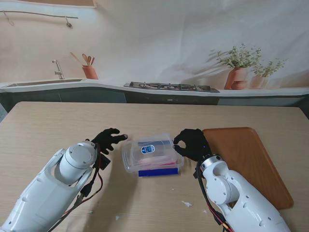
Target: Separate the bacon slices onto the tray
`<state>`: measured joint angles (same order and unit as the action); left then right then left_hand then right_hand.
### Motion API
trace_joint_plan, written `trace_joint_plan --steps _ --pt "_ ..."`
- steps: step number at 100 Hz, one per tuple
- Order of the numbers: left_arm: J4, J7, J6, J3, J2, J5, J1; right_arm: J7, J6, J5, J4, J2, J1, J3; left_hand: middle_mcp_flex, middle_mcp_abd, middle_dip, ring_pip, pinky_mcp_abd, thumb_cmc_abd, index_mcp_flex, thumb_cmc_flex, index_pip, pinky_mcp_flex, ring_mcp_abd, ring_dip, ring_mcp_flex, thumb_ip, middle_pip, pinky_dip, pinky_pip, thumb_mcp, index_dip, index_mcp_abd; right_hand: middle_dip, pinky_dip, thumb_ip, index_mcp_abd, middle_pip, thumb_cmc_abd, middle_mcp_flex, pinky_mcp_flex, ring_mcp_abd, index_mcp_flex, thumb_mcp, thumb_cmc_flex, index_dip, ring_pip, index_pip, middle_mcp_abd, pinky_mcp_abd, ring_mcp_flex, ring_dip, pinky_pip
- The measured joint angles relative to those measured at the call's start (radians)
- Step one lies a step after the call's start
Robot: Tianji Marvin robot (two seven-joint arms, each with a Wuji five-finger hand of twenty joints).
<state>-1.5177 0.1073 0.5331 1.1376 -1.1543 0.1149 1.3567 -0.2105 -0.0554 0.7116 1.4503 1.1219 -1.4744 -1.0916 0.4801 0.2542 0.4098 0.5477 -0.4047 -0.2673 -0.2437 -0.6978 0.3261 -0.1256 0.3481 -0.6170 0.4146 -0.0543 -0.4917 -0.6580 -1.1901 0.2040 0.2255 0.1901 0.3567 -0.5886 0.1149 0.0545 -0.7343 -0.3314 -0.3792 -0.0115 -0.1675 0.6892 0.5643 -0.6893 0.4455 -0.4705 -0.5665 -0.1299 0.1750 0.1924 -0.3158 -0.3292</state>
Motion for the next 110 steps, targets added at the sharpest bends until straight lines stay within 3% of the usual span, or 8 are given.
trace_joint_plan --steps 19,36,65,85,98,110 --pt "0.008 0.022 0.001 -0.025 0.001 -0.004 -0.009 0.032 0.0 -0.007 -0.003 -0.004 0.007 0.008 0.035 -0.023 0.066 0.047 0.0 -0.047 -0.024 0.002 0.015 0.0 0.0 -0.03 0.024 0.0 -0.06 -0.002 0.0 0.126 0.002 -0.014 0.0 0.0 0.0 -0.014 0.0 0.016 -0.001 -0.004 0.0 0.046 -0.043 0.001 -0.013 0.013 -0.016 0.0 0.0 0.0 0.012 0.0" --pt "0.022 -0.003 -0.007 -0.031 -0.007 -0.025 -0.008 0.068 0.009 -0.027 -0.002 -0.008 0.009 0.011 0.042 -0.023 0.08 0.062 0.0 -0.071 -0.038 0.003 0.015 0.0 0.0 -0.031 0.036 0.0 -0.069 -0.002 0.0 0.217 0.01 -0.027 -0.003 0.0 0.0 -0.014 0.026 0.025 -0.001 -0.01 0.0 0.057 -0.059 0.001 -0.013 0.023 -0.035 0.0 0.0 0.0 0.013 0.0" --pt "0.022 0.018 -0.009 -0.027 -0.005 -0.028 -0.002 0.07 0.016 -0.026 -0.008 -0.011 0.017 0.022 0.063 -0.027 0.121 0.146 0.0 -0.128 -0.05 0.001 0.037 -0.004 0.0 -0.082 0.075 0.0 -0.093 -0.002 0.0 0.315 0.016 -0.044 -0.01 0.0 0.0 -0.012 0.038 0.037 -0.001 -0.011 0.0 0.057 -0.083 0.001 -0.013 0.024 -0.036 0.0 0.0 0.0 0.014 0.0" --pt "0.022 0.008 0.01 -0.025 -0.008 -0.072 -0.001 0.075 0.015 -0.029 -0.009 -0.011 0.018 0.023 0.059 -0.034 0.119 0.11 0.0 -0.14 -0.05 0.001 0.037 -0.001 -0.001 -0.07 0.075 0.0 -0.08 0.001 0.0 0.359 0.022 -0.056 -0.01 0.0 0.0 -0.012 0.038 0.037 -0.001 -0.011 0.0 0.058 -0.093 0.001 -0.013 0.025 -0.036 0.0 0.0 0.0 0.014 0.0" --pt "0.031 0.007 0.01 -0.03 -0.011 -0.071 -0.007 0.081 0.015 -0.031 -0.009 -0.011 0.018 0.024 0.036 -0.034 0.046 0.033 0.0 -0.14 -0.05 0.001 0.037 0.023 -0.013 -0.026 0.048 0.0 -0.032 0.024 0.026 0.359 0.023 -0.059 -0.01 0.0 0.0 -0.017 0.038 0.037 -0.001 -0.011 0.0 0.07 -0.093 0.001 -0.013 0.025 -0.036 0.0 0.0 0.0 0.014 0.0" --pt "0.042 0.013 0.008 -0.045 -0.011 -0.055 -0.018 0.084 0.017 -0.035 -0.009 -0.011 0.019 0.028 0.012 -0.039 0.033 0.009 0.011 -0.167 -0.05 0.002 0.037 0.043 -0.023 -0.013 0.021 0.0 -0.03 0.026 0.041 0.362 0.023 -0.002 -0.01 0.0 0.0 -0.024 0.038 0.037 -0.001 -0.011 0.0 0.068 -0.095 0.001 -0.013 0.025 -0.036 0.0 0.0 0.0 0.014 0.0"
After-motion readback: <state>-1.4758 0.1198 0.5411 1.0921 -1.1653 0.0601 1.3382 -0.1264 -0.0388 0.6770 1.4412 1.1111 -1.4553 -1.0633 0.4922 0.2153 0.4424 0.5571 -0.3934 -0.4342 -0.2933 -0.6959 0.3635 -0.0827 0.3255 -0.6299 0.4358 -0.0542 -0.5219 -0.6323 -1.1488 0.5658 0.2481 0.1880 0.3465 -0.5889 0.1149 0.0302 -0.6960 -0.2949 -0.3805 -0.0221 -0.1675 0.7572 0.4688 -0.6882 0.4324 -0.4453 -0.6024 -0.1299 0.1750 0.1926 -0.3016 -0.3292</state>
